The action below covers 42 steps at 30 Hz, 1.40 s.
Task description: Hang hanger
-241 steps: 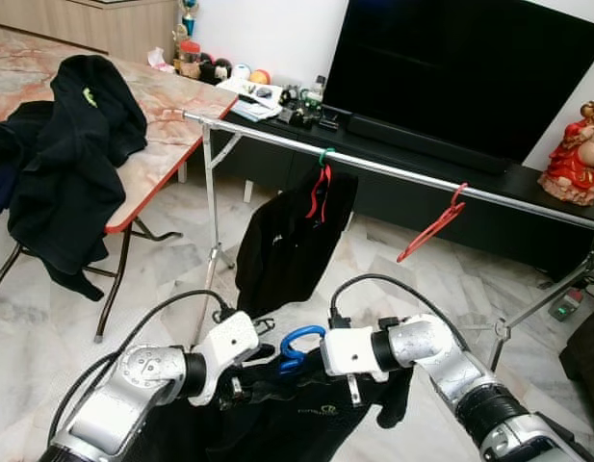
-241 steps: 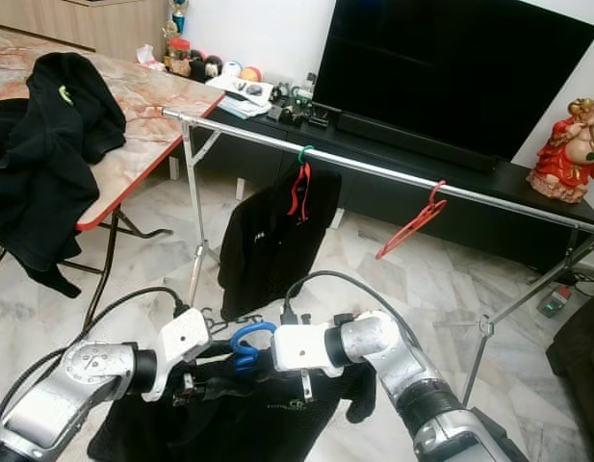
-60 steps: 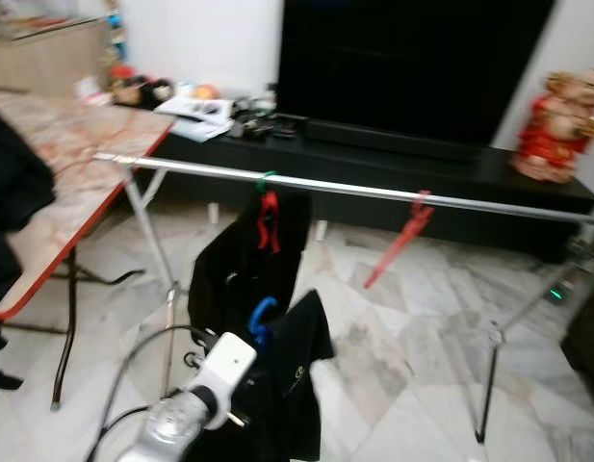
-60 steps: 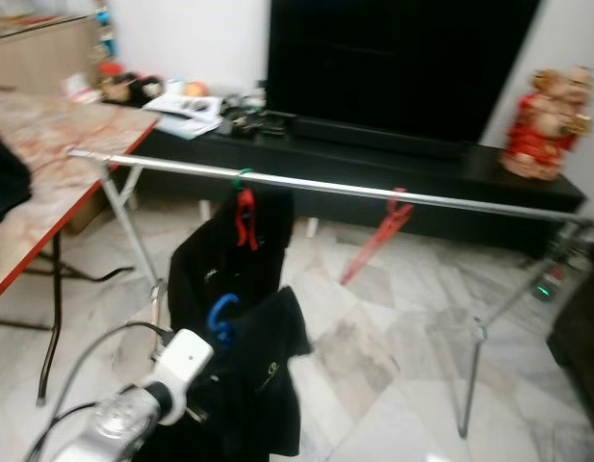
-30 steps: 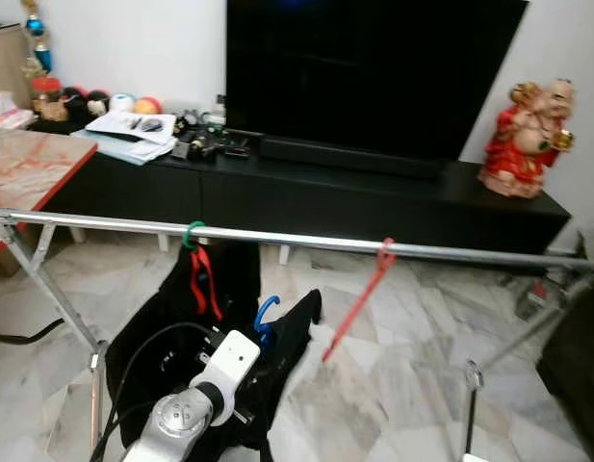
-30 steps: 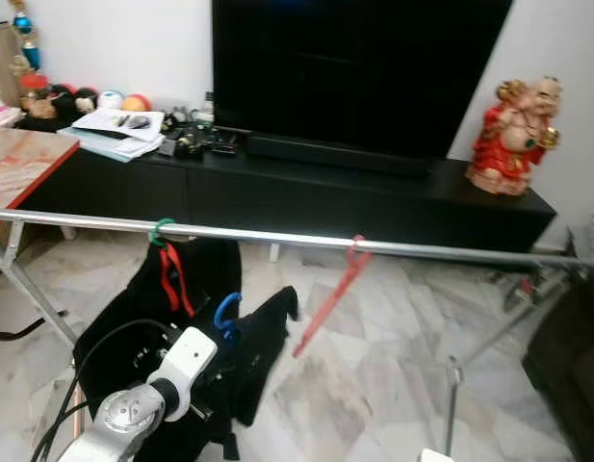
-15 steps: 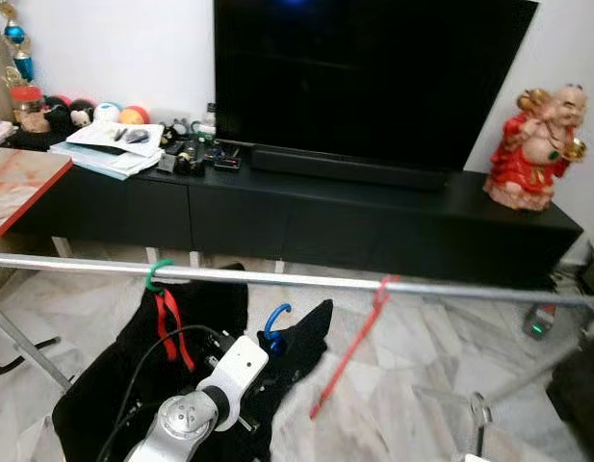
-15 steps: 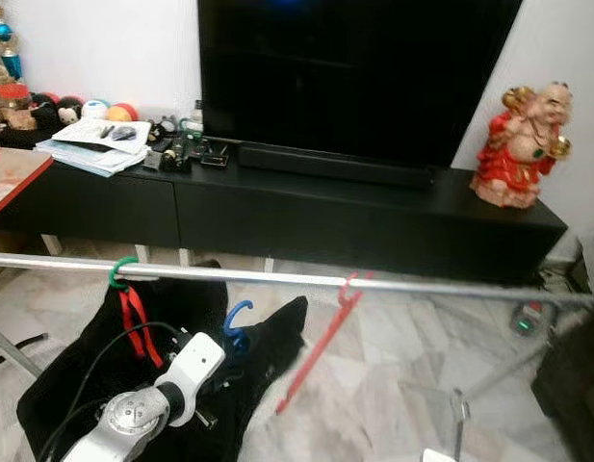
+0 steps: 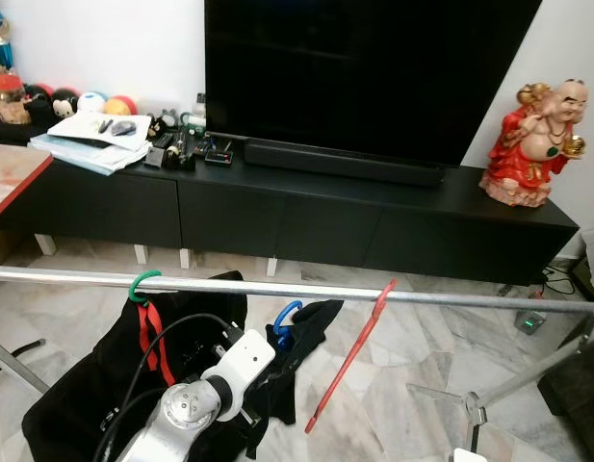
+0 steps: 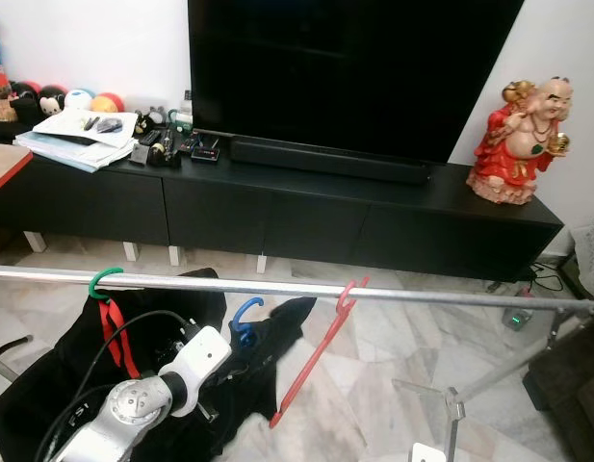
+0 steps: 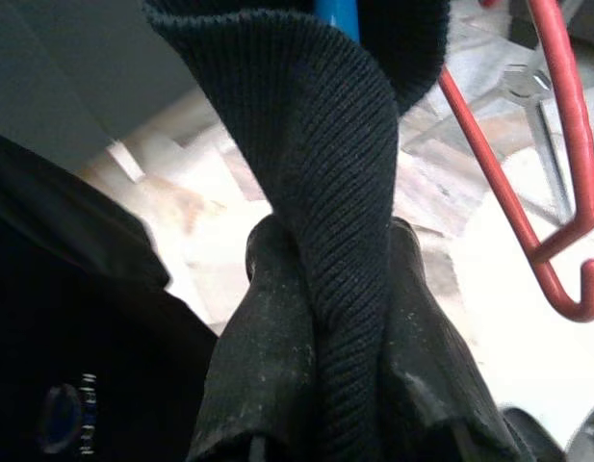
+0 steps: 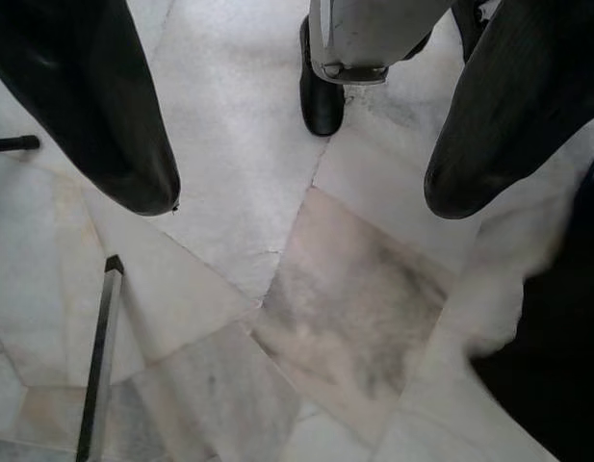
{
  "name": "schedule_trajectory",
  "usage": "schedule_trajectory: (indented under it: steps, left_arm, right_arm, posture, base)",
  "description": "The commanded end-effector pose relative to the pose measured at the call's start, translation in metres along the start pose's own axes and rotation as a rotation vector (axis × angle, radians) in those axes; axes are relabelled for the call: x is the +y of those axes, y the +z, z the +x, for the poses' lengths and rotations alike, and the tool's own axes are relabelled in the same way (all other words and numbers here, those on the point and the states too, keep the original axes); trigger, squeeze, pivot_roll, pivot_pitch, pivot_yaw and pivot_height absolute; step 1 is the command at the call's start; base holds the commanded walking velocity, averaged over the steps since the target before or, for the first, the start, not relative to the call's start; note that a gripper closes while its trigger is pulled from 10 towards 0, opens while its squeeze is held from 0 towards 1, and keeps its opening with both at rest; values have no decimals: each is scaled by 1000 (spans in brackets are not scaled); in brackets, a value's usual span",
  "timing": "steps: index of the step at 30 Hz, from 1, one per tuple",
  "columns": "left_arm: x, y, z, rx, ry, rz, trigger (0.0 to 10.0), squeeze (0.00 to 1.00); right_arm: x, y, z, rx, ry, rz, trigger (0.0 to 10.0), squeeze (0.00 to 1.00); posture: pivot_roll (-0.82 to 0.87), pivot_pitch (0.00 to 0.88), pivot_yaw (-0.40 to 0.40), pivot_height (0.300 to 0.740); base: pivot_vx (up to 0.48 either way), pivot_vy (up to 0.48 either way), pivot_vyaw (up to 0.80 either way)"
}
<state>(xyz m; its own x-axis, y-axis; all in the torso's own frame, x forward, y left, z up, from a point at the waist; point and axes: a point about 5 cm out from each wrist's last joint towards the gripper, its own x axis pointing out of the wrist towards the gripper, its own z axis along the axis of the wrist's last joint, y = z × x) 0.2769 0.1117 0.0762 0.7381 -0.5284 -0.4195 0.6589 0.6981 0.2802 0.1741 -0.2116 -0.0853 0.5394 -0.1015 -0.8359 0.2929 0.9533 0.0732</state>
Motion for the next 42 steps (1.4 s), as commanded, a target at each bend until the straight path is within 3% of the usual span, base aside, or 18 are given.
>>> schedule_trajectory:
  steps: [1, 7, 14, 22, 29, 30, 31, 32, 36, 42]
  left_arm:
    - [-1, 19, 10, -65, -4, 42, 10000, 0]
    - [7, 34, 26, -84, 79, 1, 10000, 0]
    - [22, 33, 39, 7, 216, -38, 10000, 0]
    - [27, 18, 40, 142, 257, -69, 10000, 0]
    - [27, 12, 38, 166, 261, -86, 10000, 0]
    - [25, 14, 36, 133, 254, -97, 10000, 580]
    - [25, 15, 36, 120, 252, -102, 10000, 580]
    - [23, 18, 35, 90, 237, -104, 10000, 1000]
    - [22, 22, 33, 43, 225, -94, 10000, 1000]
    - [14, 35, 18, -84, 173, -151, 10000, 1000]
  right_arm:
    - [-2, 2, 0, -2, -4, -1, 10000, 0]
    - [-1, 2, 0, 0, -3, -6, 10000, 0]
    - [-1, 2, 0, 3, -4, -6, 10000, 0]
    - [2, 1, 1, 7, 2, 5, 10000, 0]
    - [6, -1, 1, 9, 7, 15, 10000, 0]
    - [7, -1, 1, 10, 8, 20, 10000, 0]
    - [8, -2, 1, 10, 9, 22, 10000, 0]
    - [8, -2, 1, 11, 9, 26, 10000, 0]
    - [9, -2, 1, 12, 8, 29, 10000, 0]
    - [8, -3, 1, 14, 4, 32, 10000, 0]
  posture:
    - [186, 0, -137, 740]
    - [176, 0, -134, 740]
    - [172, 0, -132, 740]
    - [178, 0, -116, 740]
    - [181, 0, -100, 740]
    - [182, 0, -92, 740]
    - [181, 0, -91, 740]
    - [181, 0, -89, 740]
    - [184, 0, -87, 740]
    - [198, 0, -89, 740]
  base:
    - [0, 0, 0]
    - [0, 0, 0]
    - [0, 0, 0]
    - [0, 0, 0]
    - [0, 0, 0]
    - [0, 0, 0]
    - [0, 0, 0]
    - [0, 0, 0]
    - [0, 0, 0]
    - [0, 0, 0]
